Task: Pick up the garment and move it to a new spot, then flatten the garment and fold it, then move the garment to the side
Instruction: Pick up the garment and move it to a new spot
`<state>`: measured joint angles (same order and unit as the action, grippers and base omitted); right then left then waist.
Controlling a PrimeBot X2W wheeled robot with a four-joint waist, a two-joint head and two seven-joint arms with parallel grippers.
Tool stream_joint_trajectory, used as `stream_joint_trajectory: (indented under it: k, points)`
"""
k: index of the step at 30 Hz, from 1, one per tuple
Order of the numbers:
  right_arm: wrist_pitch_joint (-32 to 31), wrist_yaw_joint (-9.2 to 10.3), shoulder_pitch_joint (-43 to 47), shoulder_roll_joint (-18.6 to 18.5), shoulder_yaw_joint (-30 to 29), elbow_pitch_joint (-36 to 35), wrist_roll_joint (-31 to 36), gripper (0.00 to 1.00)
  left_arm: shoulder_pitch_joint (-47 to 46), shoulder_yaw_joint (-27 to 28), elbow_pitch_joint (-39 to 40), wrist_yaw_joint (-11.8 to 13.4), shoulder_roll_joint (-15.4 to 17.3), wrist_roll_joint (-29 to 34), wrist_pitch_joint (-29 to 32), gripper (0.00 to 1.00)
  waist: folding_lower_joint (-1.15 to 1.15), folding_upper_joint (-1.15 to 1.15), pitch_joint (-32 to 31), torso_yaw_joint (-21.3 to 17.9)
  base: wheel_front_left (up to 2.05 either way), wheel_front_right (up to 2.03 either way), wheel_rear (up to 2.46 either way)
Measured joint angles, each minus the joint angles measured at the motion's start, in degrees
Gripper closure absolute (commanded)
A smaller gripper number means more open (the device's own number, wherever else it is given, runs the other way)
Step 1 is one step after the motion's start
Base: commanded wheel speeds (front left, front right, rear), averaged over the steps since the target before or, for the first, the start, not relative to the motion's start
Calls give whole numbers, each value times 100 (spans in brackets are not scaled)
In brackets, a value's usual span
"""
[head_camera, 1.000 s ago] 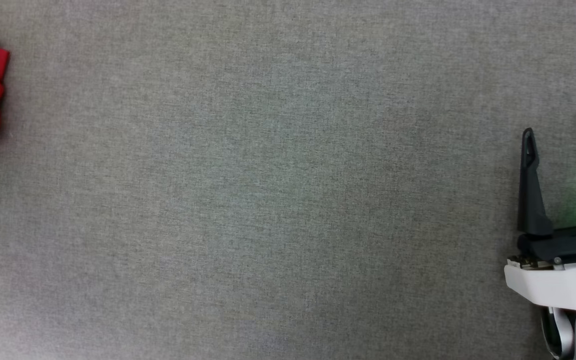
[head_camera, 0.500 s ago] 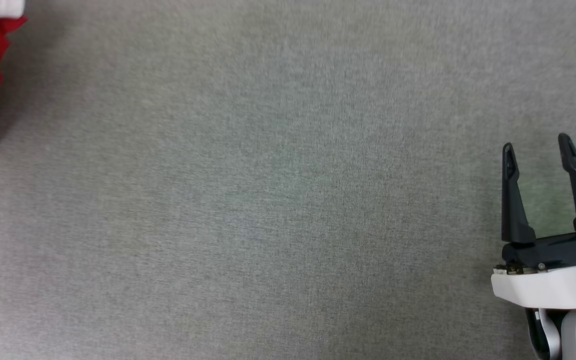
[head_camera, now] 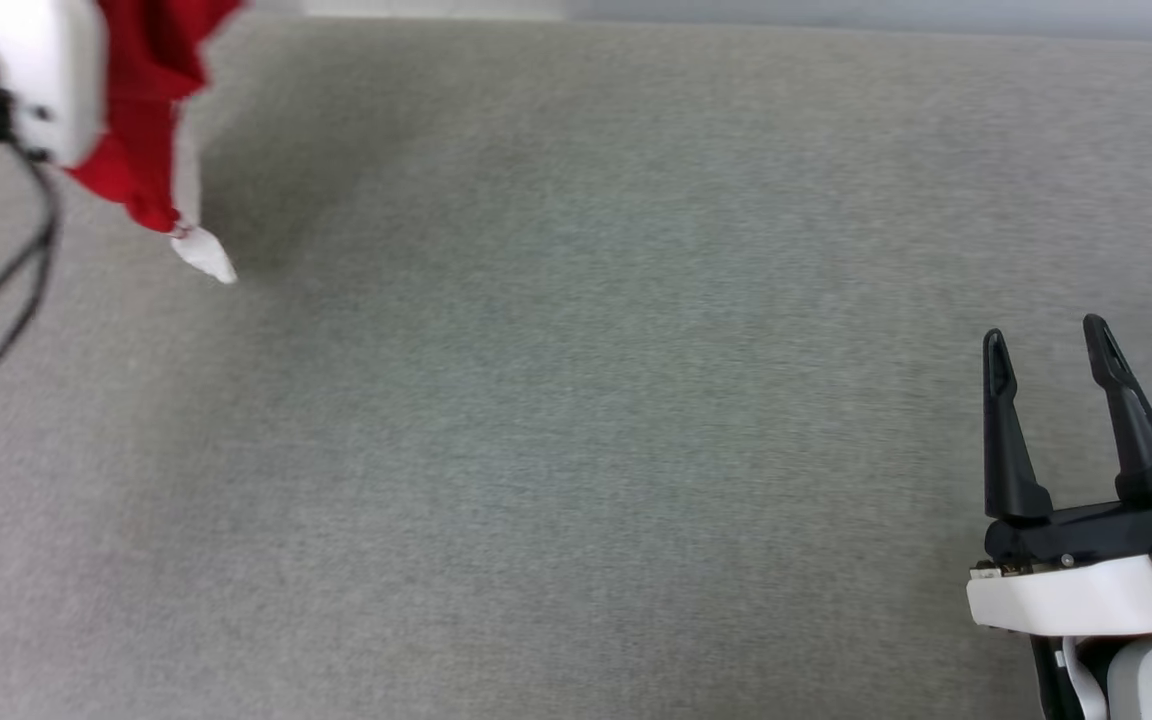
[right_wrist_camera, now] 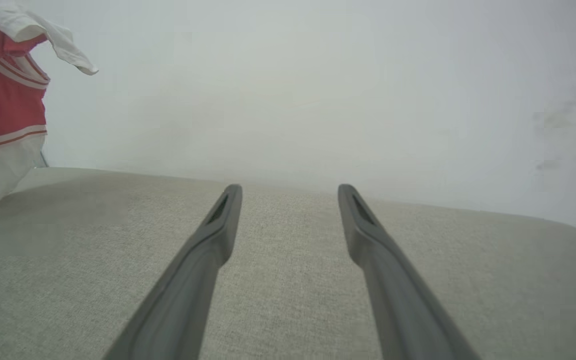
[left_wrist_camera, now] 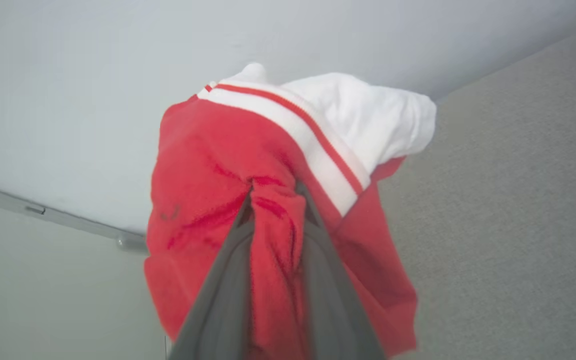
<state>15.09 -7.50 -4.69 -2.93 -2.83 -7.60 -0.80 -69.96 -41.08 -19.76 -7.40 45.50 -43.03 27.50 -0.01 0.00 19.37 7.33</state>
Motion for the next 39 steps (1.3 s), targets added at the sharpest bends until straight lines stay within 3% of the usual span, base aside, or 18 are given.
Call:
stream_joint_trajectory:
  k: [14, 22, 28, 37, 38, 39]
  points:
    - [0, 0, 49, -1, -44, 121, -378, 0, -23, -1290, 760, 0, -1255, 101, 146, 100, 0, 0, -277, -1064, 0, 0, 0]
    - [0, 0, 61, -2, -64, 142, -458, 0, 455, -2235, 580, 0, -2068, -40, -288, 100, 0, 0, -189, -1597, 0, 0, 0]
    - [-1, 0, 57, -1, -63, 153, -466, 0, 1054, -3080, 143, 0, -2453, -164, -501, 100, 1, 0, -38, -1814, 0, 0, 0]
    - [0, 0, 58, -1, -75, 200, -468, 0, 1829, -3211, -26, 8, -2780, -56, -486, 100, 1, 0, -46, -1798, 0, 0, 0]
    - [-1, 0, 64, 0, -70, 208, -453, 0, 1826, -3218, -77, 7, -2809, -62, -664, 24, 0, 0, -78, -1778, 0, 0, 0]
    - [0, 0, 83, -1, -74, 211, -435, 0, 1803, -3226, -135, 5, -2835, -46, -901, 0, 1, 0, -115, -1754, 0, 0, 0]
